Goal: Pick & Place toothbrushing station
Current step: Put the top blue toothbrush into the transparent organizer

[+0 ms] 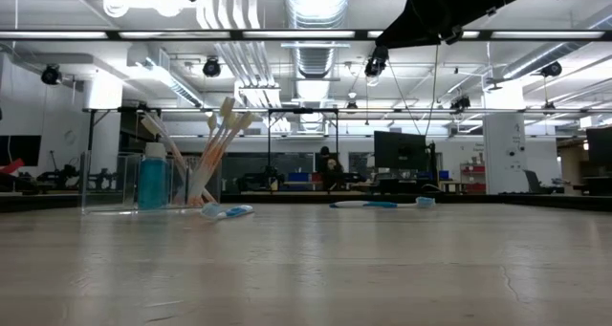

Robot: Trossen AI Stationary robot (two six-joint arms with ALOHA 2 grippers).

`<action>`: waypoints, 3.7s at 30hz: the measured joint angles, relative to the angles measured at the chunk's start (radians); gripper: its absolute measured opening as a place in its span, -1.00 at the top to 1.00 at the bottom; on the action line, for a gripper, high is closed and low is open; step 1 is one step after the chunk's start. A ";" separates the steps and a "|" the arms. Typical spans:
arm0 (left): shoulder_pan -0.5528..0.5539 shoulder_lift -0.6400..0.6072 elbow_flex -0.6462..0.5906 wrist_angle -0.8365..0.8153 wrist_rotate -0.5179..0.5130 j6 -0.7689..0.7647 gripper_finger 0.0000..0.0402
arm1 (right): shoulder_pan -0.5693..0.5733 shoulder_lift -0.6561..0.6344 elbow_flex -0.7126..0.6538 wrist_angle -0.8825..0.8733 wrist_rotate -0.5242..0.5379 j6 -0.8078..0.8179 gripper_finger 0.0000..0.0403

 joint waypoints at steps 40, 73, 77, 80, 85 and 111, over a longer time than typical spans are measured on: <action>0.527 -0.034 0.066 0.018 0.401 0.353 0.05 | -0.247 -0.008 -0.017 -0.201 -0.266 0.050 -0.04; 0.527 -0.033 0.066 0.019 0.400 0.352 0.05 | -0.524 -0.211 -0.445 0.213 -0.421 0.213 -0.04; 0.527 -0.033 0.066 0.019 0.400 0.352 0.05 | -0.524 -0.208 -0.419 0.209 -0.421 0.200 -0.04; 0.527 -0.033 0.066 0.019 0.400 0.352 0.05 | -0.524 -0.188 -0.356 0.160 -0.421 0.123 -0.04; 0.527 -0.033 0.066 0.019 0.400 0.352 0.05 | -0.524 -0.097 -0.173 -0.046 -0.429 0.074 -0.04; 0.527 -0.033 0.066 0.019 0.400 0.352 0.05 | -0.602 0.568 0.509 -0.663 -0.713 0.027 -0.04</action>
